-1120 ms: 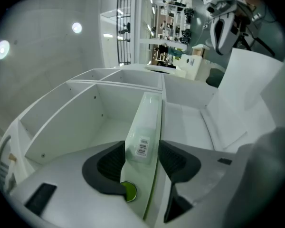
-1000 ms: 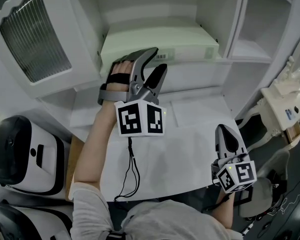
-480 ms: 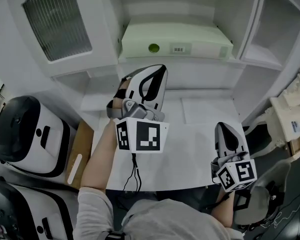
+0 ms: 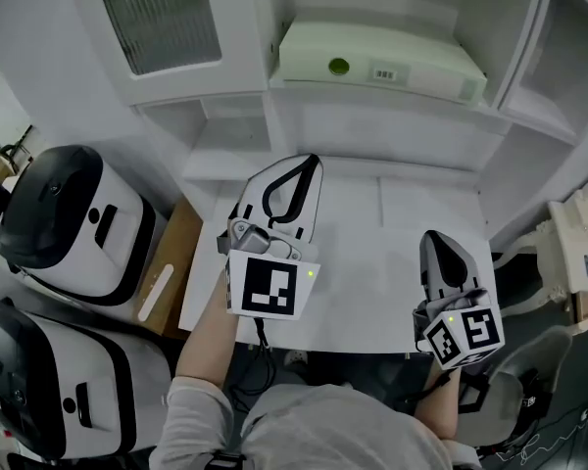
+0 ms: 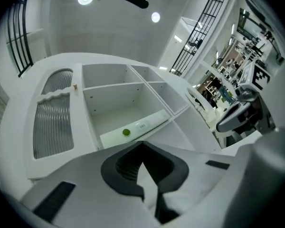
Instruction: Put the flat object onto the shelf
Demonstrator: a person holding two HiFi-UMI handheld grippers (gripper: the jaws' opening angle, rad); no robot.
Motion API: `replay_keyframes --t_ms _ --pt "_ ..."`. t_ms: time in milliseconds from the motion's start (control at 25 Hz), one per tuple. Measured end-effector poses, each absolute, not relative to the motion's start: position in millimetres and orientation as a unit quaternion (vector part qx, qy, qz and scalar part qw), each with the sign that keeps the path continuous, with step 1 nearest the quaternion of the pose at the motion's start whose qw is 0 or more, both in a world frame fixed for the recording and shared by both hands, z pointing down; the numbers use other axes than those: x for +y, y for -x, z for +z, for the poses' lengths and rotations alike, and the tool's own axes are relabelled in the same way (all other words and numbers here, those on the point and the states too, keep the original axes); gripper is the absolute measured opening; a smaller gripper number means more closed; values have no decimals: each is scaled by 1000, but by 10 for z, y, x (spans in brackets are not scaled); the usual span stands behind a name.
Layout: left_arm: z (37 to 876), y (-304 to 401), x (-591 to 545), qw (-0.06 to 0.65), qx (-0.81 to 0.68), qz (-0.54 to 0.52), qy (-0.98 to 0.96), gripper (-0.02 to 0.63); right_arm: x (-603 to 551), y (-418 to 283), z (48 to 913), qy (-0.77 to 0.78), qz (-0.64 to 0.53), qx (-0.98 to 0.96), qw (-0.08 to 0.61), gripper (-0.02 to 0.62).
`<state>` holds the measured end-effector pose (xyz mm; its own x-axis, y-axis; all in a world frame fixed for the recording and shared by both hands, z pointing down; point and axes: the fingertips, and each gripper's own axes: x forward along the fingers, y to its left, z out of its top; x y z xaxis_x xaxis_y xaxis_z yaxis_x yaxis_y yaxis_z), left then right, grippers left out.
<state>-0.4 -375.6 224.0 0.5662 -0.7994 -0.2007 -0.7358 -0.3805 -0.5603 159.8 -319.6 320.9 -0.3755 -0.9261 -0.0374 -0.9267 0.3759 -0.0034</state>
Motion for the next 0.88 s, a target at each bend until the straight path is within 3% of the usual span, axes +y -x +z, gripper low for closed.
replay_keyframes --t_ms 880 --pt "3117 242 -2818 159 499 -17 852 14 -2650 -1298 3346 506 1 862 6 8"
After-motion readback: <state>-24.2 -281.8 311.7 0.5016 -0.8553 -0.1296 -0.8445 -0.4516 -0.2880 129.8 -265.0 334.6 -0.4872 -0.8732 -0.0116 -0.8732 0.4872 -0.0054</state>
